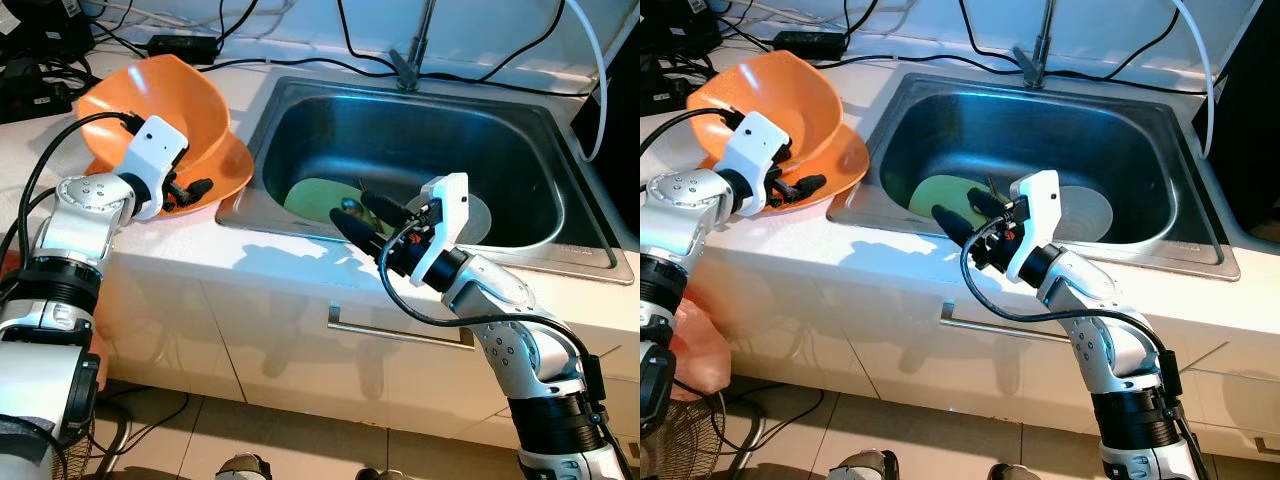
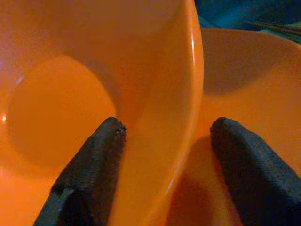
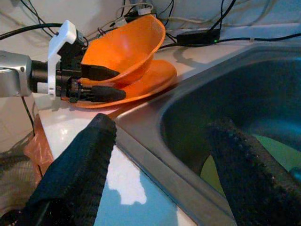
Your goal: Kitchen organization
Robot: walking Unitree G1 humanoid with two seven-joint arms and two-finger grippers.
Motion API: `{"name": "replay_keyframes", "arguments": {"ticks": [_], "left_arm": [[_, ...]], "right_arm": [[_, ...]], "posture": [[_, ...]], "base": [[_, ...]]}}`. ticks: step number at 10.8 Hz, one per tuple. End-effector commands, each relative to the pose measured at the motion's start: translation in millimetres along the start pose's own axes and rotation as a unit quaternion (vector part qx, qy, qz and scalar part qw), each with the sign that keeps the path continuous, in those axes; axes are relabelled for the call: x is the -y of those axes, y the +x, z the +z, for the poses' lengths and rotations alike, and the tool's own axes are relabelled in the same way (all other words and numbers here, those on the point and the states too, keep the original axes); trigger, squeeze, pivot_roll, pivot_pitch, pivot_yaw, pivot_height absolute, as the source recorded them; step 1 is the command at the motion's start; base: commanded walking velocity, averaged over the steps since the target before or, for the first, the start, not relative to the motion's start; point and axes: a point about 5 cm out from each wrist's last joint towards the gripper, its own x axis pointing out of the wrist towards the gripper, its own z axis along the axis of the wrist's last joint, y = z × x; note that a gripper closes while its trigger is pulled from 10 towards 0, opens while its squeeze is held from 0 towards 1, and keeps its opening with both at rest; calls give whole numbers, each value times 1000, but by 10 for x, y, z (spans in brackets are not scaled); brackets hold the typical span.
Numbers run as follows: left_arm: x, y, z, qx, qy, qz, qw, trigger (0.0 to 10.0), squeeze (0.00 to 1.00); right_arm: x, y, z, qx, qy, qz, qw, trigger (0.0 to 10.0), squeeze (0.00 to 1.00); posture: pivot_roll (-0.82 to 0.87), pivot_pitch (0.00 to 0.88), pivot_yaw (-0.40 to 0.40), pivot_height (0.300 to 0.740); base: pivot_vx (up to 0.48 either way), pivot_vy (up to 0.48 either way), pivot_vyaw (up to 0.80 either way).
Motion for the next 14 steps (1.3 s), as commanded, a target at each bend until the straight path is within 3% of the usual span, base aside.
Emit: {"name": "replay_keyframes", "arguments": {"ticks": [1,8,11,12,14], "left_arm": [[29,21,-18,-5,1,-11,1000,0,0],[59,32,-35,2,-1,-14,1000,0,0],[45,19,98,60,1,15,998,0,0],[129,20,99,85,4,16,996,0,0],[206,27,47,89,4,17,996,0,0]], "right_arm": [[-5,-37,12,-1,-2,2,1000,10000,0],[36,-33,9,-3,-4,-8,1000,10000,0],[46,-23,7,-1,-2,-10,1000,10000,0],[54,-20,3,-2,-1,-11,1000,10000,0],[59,-18,0,-2,1,-11,1000,10000,0]], "posture": [[105,85,11,740],[104,80,9,740],[107,79,6,740],[112,80,0,740],[112,79,-3,740]], "base": [[0,0,0],[0,0,0],[0,0,0],[0,0,0],[0,0,0]]}}
